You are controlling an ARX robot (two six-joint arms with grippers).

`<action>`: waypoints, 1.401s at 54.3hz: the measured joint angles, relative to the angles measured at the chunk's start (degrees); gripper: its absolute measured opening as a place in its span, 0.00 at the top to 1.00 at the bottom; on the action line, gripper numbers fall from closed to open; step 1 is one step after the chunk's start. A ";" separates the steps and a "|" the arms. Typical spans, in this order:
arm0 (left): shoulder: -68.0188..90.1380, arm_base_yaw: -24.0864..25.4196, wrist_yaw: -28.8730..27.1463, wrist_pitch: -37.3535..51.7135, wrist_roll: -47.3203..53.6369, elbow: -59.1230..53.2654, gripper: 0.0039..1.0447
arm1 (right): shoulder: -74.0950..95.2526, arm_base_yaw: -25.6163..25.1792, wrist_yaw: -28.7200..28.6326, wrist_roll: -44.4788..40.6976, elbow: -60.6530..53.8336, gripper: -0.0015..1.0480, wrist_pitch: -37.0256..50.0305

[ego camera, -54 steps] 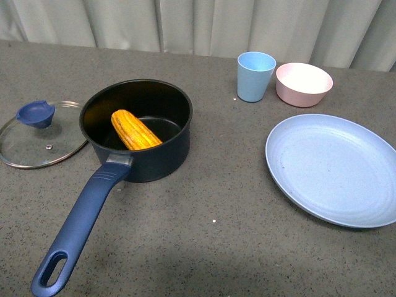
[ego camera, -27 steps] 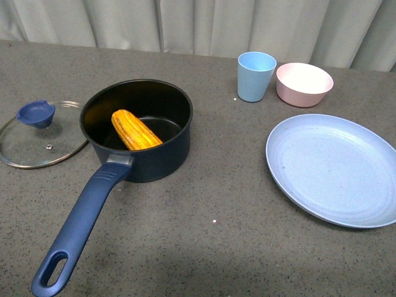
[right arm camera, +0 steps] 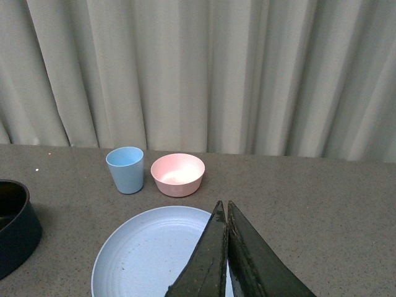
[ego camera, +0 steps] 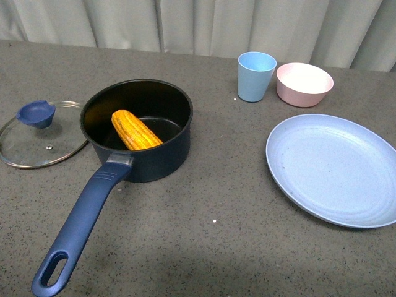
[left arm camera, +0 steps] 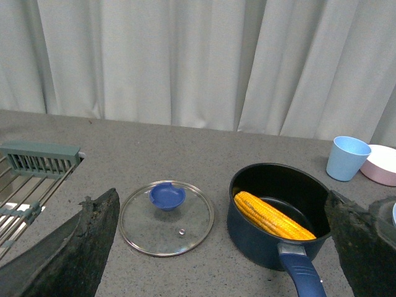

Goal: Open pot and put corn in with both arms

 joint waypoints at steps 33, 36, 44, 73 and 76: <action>0.00 0.00 0.00 0.00 0.00 0.00 0.06 | -10.56 0.00 -0.13 -0.04 0.04 0.85 -10.93; 0.00 0.00 0.00 0.00 0.00 0.00 0.06 | -10.56 0.00 -0.13 -0.04 0.04 0.76 -10.93; 0.00 0.00 0.00 0.00 0.00 0.00 0.06 | -10.56 0.00 -0.13 -0.04 0.04 0.52 -10.93; 0.00 0.00 0.00 0.00 0.00 0.00 0.06 | -10.56 0.00 -0.13 0.04 0.04 0.09 -10.93; 0.00 0.00 0.00 0.00 0.00 0.00 0.06 | -10.56 0.00 -0.13 0.04 0.04 0.09 -10.93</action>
